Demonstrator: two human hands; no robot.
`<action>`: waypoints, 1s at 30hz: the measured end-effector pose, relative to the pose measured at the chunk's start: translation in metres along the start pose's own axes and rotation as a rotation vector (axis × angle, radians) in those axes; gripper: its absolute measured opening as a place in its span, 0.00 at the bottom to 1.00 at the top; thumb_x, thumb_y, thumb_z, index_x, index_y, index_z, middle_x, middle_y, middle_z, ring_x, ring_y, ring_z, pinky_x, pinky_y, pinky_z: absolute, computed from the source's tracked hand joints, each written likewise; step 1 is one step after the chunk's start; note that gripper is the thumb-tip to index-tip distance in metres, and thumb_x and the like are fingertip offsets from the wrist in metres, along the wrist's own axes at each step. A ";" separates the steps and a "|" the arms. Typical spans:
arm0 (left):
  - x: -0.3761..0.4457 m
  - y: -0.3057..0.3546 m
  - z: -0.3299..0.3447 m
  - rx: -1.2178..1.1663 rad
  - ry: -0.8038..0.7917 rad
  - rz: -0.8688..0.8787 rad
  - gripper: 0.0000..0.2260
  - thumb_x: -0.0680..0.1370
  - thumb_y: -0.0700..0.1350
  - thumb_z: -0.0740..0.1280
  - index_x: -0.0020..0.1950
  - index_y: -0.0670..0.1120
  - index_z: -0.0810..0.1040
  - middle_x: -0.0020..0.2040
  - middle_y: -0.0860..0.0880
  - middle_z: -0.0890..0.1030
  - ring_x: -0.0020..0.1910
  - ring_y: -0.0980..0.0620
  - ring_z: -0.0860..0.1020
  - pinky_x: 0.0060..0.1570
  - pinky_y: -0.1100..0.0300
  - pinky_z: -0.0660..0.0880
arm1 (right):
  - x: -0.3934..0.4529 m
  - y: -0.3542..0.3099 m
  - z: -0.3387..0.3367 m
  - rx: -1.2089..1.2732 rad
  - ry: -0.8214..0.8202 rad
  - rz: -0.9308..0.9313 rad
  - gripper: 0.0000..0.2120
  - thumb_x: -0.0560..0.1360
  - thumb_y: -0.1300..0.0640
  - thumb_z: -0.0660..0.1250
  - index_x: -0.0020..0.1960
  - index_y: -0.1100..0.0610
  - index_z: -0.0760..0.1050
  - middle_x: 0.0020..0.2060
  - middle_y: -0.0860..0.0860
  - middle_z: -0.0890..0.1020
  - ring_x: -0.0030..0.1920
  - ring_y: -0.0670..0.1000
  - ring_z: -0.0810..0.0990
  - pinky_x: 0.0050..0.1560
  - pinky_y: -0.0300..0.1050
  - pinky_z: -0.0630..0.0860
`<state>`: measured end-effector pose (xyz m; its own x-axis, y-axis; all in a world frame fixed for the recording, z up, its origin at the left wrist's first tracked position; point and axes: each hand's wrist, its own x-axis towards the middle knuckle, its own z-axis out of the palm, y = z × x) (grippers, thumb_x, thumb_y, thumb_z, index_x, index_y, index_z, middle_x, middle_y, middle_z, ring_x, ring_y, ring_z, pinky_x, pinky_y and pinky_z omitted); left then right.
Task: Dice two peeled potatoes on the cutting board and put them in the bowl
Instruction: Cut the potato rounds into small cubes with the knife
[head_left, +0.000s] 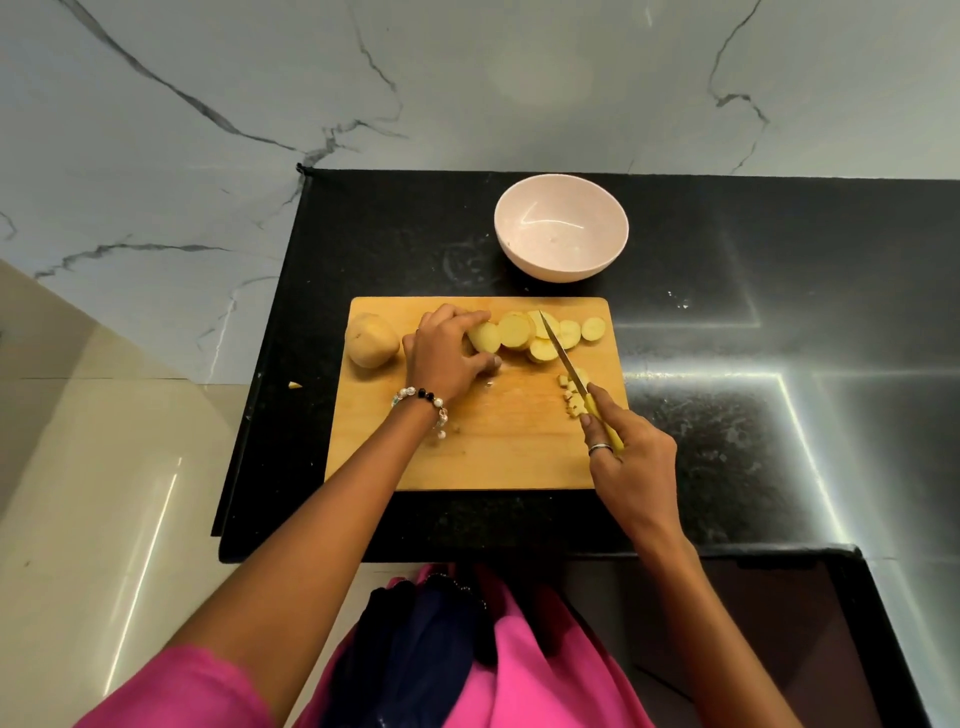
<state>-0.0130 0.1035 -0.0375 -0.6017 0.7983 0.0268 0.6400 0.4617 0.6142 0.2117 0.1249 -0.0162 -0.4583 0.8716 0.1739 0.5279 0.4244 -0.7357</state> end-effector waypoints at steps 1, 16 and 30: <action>0.000 0.000 -0.001 -0.034 0.010 -0.005 0.25 0.67 0.52 0.76 0.63 0.53 0.77 0.57 0.52 0.76 0.57 0.51 0.72 0.55 0.49 0.71 | 0.000 0.000 0.001 0.003 0.000 0.003 0.19 0.76 0.62 0.67 0.66 0.56 0.73 0.45 0.56 0.83 0.43 0.55 0.79 0.46 0.52 0.76; -0.077 -0.009 -0.016 -0.068 -0.065 -0.048 0.30 0.67 0.40 0.76 0.68 0.47 0.73 0.58 0.47 0.77 0.56 0.48 0.73 0.59 0.60 0.70 | -0.026 -0.014 0.024 0.044 -0.109 -0.042 0.18 0.77 0.62 0.65 0.67 0.61 0.73 0.41 0.53 0.82 0.36 0.46 0.75 0.37 0.31 0.68; -0.090 -0.014 -0.010 -0.122 0.017 -0.013 0.32 0.66 0.44 0.78 0.68 0.46 0.73 0.59 0.48 0.79 0.58 0.49 0.72 0.52 0.72 0.59 | -0.065 -0.027 0.052 -0.128 -0.188 -0.053 0.22 0.76 0.58 0.58 0.68 0.66 0.70 0.37 0.58 0.80 0.33 0.58 0.77 0.30 0.52 0.73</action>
<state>0.0279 0.0214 -0.0406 -0.6186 0.7851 0.0309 0.5693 0.4208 0.7063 0.1898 0.0444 -0.0410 -0.6066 0.7914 0.0763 0.5804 0.5063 -0.6378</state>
